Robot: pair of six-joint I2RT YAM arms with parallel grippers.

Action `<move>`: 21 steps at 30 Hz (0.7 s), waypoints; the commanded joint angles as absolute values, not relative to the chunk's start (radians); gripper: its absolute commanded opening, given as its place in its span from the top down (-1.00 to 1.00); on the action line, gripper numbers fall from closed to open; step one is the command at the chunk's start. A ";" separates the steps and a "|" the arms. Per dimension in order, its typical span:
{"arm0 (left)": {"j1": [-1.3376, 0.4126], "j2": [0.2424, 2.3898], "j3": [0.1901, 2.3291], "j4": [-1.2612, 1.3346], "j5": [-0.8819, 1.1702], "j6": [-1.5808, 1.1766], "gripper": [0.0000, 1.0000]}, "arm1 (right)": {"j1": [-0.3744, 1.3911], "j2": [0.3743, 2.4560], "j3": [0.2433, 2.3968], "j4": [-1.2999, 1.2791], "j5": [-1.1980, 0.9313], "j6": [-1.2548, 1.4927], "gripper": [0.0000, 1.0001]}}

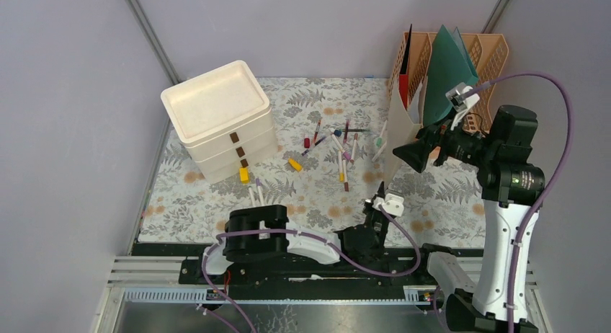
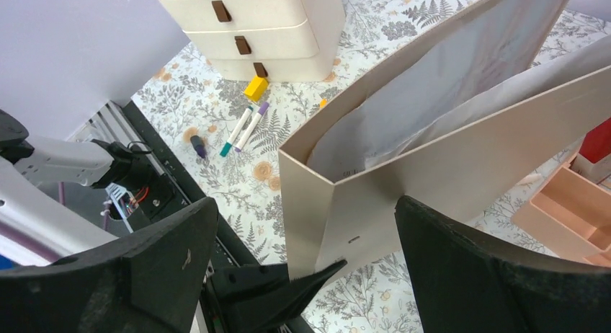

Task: Organize the desk
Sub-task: Pick up the folder from the corner of the board.

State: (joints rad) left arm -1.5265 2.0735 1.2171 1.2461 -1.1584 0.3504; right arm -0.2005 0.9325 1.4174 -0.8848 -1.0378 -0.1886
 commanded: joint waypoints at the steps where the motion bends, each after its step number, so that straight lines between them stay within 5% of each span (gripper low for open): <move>1: -1.527 2.097 1.324 1.269 -1.181 0.439 1.00 | -0.067 0.943 1.389 -0.759 -0.829 -0.089 -0.99; 5: -1.539 2.138 1.362 1.367 -1.205 0.595 1.00 | 0.061 0.951 1.323 -0.674 -0.672 -0.050 -0.99; 13: -1.570 2.244 1.444 1.561 -1.220 0.903 1.00 | 0.086 0.983 1.339 -0.633 -0.596 -0.049 -0.45; 17: -1.577 2.257 1.451 1.593 -1.220 0.961 1.00 | 0.089 0.985 1.347 -0.635 -0.597 -0.045 0.00; 21: -1.577 2.238 1.428 1.594 -1.215 0.939 1.00 | 0.089 0.965 1.327 -0.628 -0.586 -0.045 0.81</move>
